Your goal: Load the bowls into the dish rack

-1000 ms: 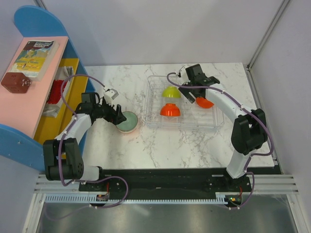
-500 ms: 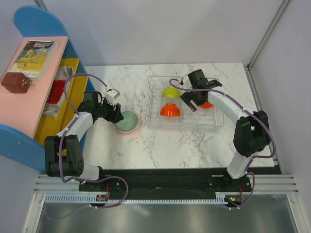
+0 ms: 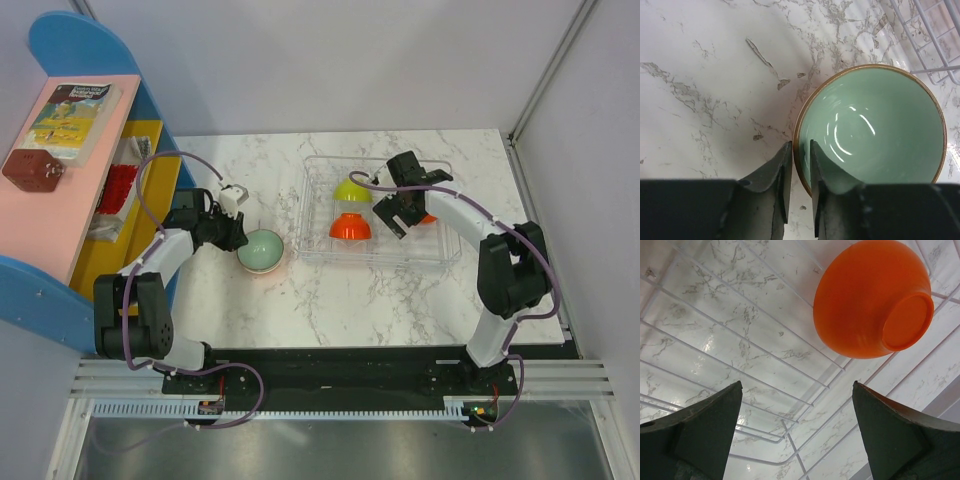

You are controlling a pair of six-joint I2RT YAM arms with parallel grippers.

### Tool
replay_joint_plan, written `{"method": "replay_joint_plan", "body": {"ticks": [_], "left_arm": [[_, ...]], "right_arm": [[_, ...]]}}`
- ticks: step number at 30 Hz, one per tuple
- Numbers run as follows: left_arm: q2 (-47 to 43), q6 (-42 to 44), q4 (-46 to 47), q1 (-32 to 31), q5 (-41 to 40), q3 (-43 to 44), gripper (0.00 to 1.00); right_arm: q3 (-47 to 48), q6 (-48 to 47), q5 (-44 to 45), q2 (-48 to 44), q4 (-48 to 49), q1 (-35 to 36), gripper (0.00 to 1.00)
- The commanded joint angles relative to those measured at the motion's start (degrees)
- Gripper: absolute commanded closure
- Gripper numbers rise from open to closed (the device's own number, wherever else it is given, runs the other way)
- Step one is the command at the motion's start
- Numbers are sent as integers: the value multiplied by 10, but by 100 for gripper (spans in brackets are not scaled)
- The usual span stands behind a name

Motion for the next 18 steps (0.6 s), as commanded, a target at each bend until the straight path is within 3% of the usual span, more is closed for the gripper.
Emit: {"method": "replay_joint_plan", "body": {"ticks": [1,4,7,18], "left_arm": [[4,15,4,-2,-6,21,75],[2,15,3,-3,-5,21,81],[-1,13,3,-3,-5,21,97],[-35,8,7,-2,22,13,98]], "right_arm": [[-4,10,12,13,3,-10,2],[-4,10,14,19,-6,-13,2],[-4,10,15,20,-9,-19,2],[45,-6,37,76,-11,-33,2]]}}
